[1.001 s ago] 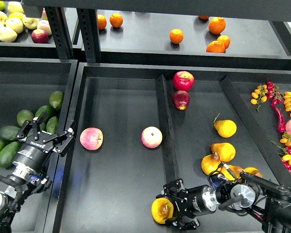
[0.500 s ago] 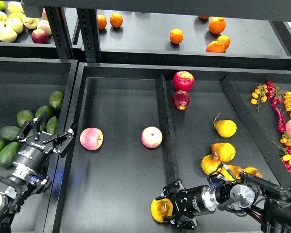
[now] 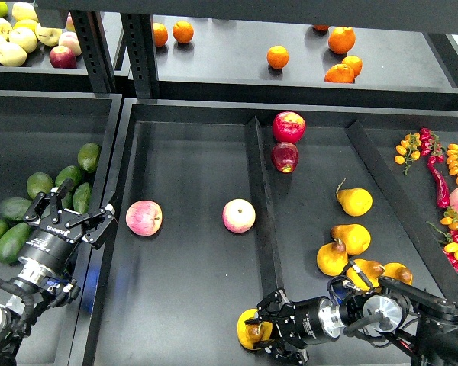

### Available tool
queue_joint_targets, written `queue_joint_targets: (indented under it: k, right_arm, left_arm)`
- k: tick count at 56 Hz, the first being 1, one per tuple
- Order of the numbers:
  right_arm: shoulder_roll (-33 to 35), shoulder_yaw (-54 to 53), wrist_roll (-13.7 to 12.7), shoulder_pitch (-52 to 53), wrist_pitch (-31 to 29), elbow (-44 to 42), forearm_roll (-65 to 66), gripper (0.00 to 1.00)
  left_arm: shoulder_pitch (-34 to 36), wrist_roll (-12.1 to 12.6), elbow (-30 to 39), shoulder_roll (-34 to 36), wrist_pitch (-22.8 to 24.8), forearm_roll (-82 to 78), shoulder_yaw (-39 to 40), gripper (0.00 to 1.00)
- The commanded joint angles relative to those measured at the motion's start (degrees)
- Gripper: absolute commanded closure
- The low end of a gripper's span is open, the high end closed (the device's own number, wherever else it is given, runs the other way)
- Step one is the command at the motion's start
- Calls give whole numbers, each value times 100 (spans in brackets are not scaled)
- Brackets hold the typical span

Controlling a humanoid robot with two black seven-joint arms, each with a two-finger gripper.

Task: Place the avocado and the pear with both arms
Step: 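Close the right gripper on the yellow pear and lift it, then carry the pear with the right gripper into the bin of yellow pears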

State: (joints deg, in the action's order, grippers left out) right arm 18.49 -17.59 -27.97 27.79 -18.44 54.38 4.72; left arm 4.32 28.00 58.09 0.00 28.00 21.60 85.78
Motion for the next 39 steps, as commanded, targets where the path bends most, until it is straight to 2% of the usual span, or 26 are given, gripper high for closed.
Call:
queue_joint_targets:
  k: [1, 10, 30, 37, 39]
  right_arm:
    - [23, -8, -3, -2, -11, 11, 12, 79]
    - [58, -157, -3, -2, -2, 161, -23, 79]
    - [119, -1291, -3, -11, 15, 574, -50, 79]
    - [295, -1660, -3, -11, 15, 644, -68, 79]
    - [532, -1835, -3, -11, -2, 679, -76, 79]
  left_arm:
    - [-2, 0, 1, 0, 0, 2, 9, 1]
    - [-2, 0, 1, 0, 0, -6, 0, 1]
    - [-2, 0, -25, 0, 0, -6, 0, 1]
    - [-2, 0, -25, 0, 0, -6, 0, 1]
    - [-2, 0, -25, 0, 0, -6, 0, 1]
